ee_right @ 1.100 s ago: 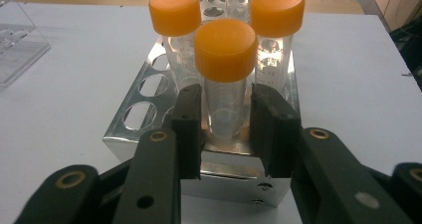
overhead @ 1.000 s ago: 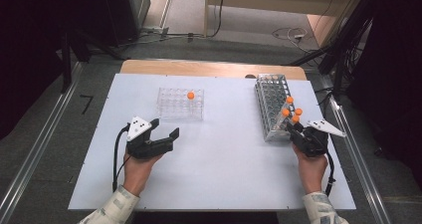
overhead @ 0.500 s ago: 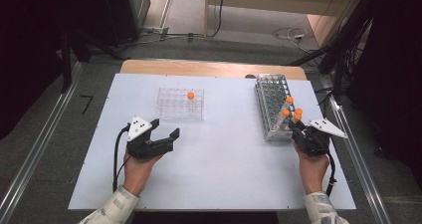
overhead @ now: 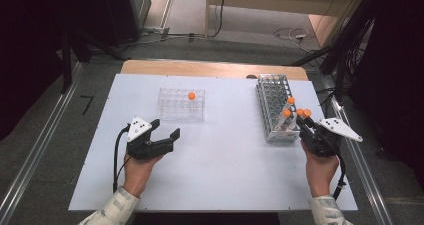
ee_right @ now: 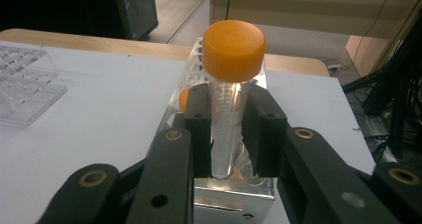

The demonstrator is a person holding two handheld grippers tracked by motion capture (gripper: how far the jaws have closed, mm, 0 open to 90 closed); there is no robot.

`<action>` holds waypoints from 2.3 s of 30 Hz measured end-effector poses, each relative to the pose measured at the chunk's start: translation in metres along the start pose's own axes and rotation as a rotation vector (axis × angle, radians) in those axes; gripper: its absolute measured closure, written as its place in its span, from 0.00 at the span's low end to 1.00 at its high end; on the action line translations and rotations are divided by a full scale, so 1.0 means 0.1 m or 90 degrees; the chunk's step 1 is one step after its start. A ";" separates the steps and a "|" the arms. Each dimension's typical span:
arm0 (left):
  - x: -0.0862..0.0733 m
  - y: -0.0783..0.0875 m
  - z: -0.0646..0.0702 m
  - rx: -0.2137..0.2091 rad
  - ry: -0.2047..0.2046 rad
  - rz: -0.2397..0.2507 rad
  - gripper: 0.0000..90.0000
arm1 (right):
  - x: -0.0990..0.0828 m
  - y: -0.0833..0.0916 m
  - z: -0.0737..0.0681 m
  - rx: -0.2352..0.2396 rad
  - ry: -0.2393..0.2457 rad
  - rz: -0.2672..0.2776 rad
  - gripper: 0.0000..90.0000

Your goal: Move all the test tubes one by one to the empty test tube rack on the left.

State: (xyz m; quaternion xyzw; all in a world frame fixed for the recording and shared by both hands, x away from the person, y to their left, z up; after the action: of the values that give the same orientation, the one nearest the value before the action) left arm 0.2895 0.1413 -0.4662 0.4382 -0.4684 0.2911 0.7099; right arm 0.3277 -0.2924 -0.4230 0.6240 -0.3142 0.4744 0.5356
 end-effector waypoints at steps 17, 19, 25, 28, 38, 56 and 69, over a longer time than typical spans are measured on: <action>0.01 0.01 0.05 -0.010 -0.001 0.004 0.23 | 0.06 0.09 -0.68 0.140 0.057 -0.010 0.80; 0.01 0.01 0.06 -0.012 -0.001 0.005 0.23 | 0.04 0.04 -0.78 0.162 0.064 -0.020 0.80; 0.02 0.01 0.08 -0.015 -0.002 0.008 0.23 | -0.08 -0.13 -1.08 0.221 0.084 -0.048 0.80; 0.02 0.01 0.10 -0.018 -0.005 0.010 0.23 | -0.09 -0.18 -1.21 0.238 0.089 -0.055 0.80; 0.05 0.03 0.13 -0.020 -0.013 0.019 0.23 | -0.12 -0.36 -1.63 0.285 0.118 -0.075 0.80; 0.15 0.08 0.25 -0.045 -0.033 0.042 0.28 | -0.13 -0.54 -2.36 0.370 0.176 -0.092 0.80; 0.17 0.05 0.35 -0.082 -0.077 0.036 0.50 | -0.14 -0.58 -2.67 0.397 0.197 -0.100 0.80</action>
State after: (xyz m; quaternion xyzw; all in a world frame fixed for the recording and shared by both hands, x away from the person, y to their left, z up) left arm 0.2775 0.1118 -0.4428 0.3950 -0.5400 0.2533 0.6987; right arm 0.3065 -0.0228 -0.4637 0.7003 -0.0204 0.5937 0.3957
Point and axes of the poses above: each handheld gripper's, and its own axes: y roughly backward along the jaws, x roughly out of its top, z roughly to its right, the point moved 4 cm from there along -y, roughly forward along the jaws
